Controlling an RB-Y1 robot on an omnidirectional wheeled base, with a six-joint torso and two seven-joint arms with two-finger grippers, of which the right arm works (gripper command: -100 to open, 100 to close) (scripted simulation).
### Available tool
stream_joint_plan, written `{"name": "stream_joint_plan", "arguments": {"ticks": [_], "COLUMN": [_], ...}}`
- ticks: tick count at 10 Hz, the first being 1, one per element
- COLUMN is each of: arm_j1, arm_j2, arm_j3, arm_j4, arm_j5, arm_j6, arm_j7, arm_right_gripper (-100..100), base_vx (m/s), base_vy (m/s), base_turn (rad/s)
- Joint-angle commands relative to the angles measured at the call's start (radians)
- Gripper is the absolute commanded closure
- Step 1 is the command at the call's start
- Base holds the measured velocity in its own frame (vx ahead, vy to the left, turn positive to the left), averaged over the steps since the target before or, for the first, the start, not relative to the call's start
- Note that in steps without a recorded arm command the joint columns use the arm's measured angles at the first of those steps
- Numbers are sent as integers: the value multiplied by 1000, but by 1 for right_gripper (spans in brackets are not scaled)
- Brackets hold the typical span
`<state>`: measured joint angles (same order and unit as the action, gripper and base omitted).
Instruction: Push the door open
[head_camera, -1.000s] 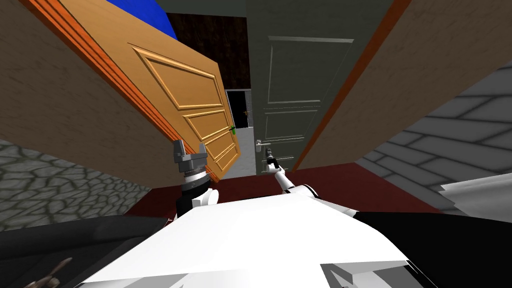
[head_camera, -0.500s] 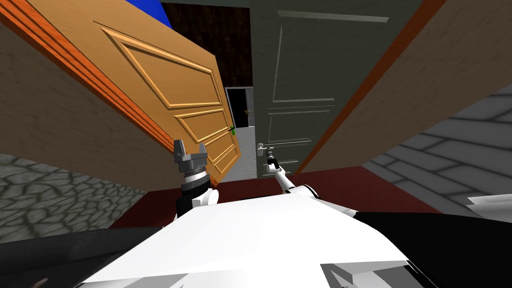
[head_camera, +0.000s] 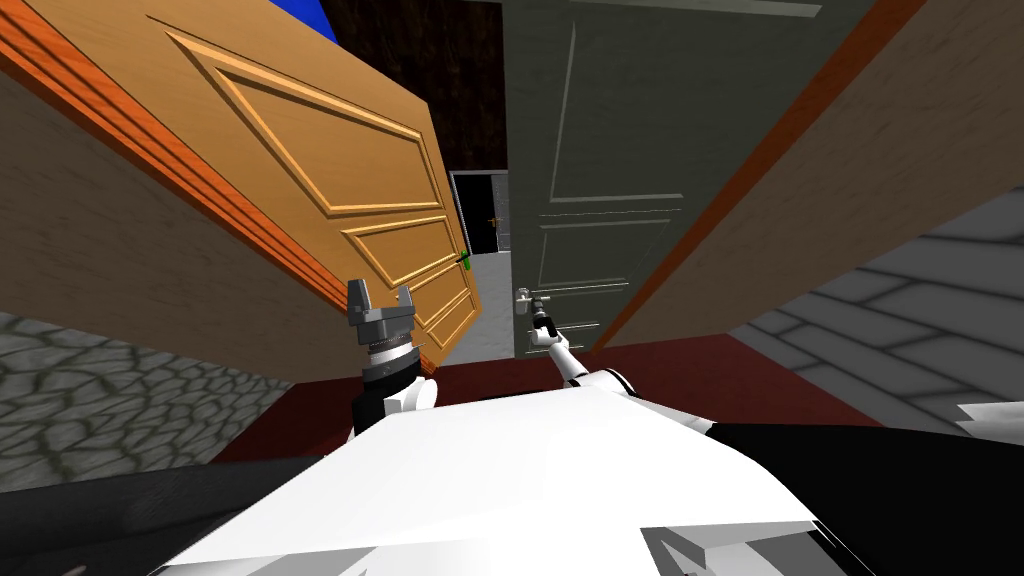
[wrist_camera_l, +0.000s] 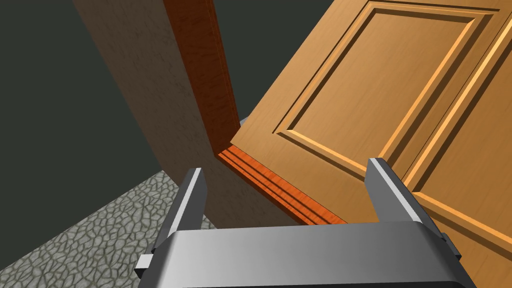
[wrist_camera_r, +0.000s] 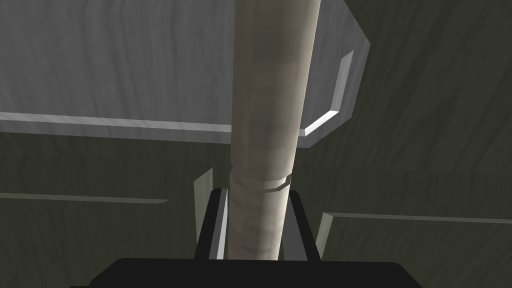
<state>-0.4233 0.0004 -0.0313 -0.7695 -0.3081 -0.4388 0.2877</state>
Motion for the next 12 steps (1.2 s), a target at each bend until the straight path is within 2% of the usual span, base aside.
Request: {"name": "stream_joint_plan", "arguments": {"ticks": [1, 3, 4, 8, 10, 11, 12], "arm_j1": [5, 5, 0, 1, 1, 2, 2], "arm_j2": [1, 1, -12, -35, -35, -49, -52], "arm_j3": [1, 1, -11, -39, -39, -60, -66], "arm_j4": [2, 2, 1, 2, 2, 4, 4], "arm_j5": [1, 1, -5, -16, -16, -24, -27], "arm_j6": [0, 0, 0, -1, -1, -2, -2], "arm_j7": [1, 1, 5, 15, 15, 23, 25], "arm_right_gripper": [100, 100, 100, 100, 100, 100, 100], "base_vx": [0, 0, 115, 181, 95, 131, 161], "base_vy": [0, 0, 36, 64, 38, 63, 89], "base_turn": [0, 0, -15, -37, -15, -23, -82]}}
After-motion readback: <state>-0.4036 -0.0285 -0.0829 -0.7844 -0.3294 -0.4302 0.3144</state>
